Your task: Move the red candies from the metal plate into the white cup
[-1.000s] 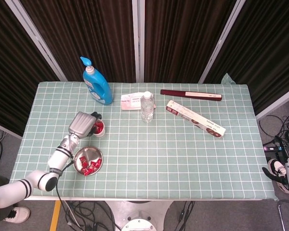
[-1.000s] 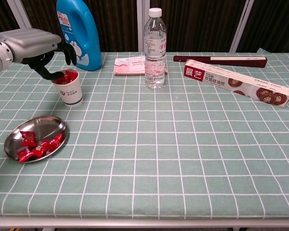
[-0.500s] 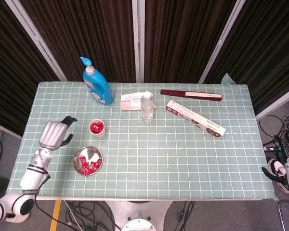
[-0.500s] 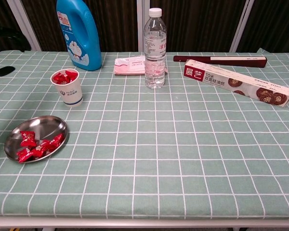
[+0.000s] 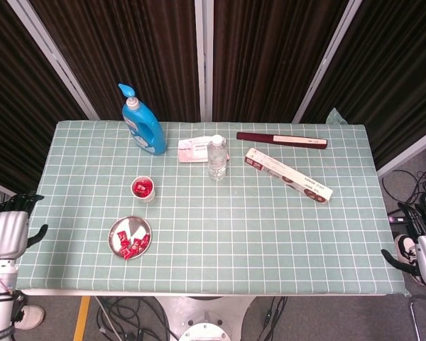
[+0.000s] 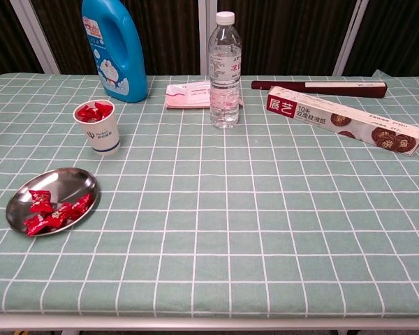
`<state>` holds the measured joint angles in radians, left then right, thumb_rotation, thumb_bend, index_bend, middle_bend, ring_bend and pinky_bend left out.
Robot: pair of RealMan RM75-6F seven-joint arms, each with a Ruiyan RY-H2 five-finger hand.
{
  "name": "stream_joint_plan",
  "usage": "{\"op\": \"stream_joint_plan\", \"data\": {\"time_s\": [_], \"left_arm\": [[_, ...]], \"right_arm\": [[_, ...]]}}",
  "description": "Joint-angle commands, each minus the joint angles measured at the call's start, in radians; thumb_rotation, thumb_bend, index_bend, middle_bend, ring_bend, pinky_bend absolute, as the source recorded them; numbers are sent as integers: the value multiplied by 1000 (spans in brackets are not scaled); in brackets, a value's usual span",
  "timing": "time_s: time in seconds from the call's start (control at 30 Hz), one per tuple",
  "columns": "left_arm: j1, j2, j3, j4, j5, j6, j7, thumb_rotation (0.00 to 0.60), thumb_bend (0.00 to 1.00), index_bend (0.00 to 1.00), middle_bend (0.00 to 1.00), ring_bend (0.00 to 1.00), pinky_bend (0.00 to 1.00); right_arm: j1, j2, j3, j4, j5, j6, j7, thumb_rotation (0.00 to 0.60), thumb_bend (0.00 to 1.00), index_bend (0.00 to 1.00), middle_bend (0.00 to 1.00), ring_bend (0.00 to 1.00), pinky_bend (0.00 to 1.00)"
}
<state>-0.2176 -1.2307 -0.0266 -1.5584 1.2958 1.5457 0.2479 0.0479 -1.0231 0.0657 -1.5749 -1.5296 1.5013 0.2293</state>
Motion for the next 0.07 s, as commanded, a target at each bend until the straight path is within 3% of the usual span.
{"op": "stream_joint_plan", "data": {"time_s": [0.03,0.07], "left_arm": [[50,5,24,-29,41,63,-1,600,256,323,317,257,341],[62,3,28,-37,51,76,-1,600,256,323,317,257,341]], "right_arm": [[-2,-7,-2,0,-5,7,-6,600,113,30,104,0,49],[-2,-10,-3,-1,-4,7,-9,600,113,30,104,0,49]]}}
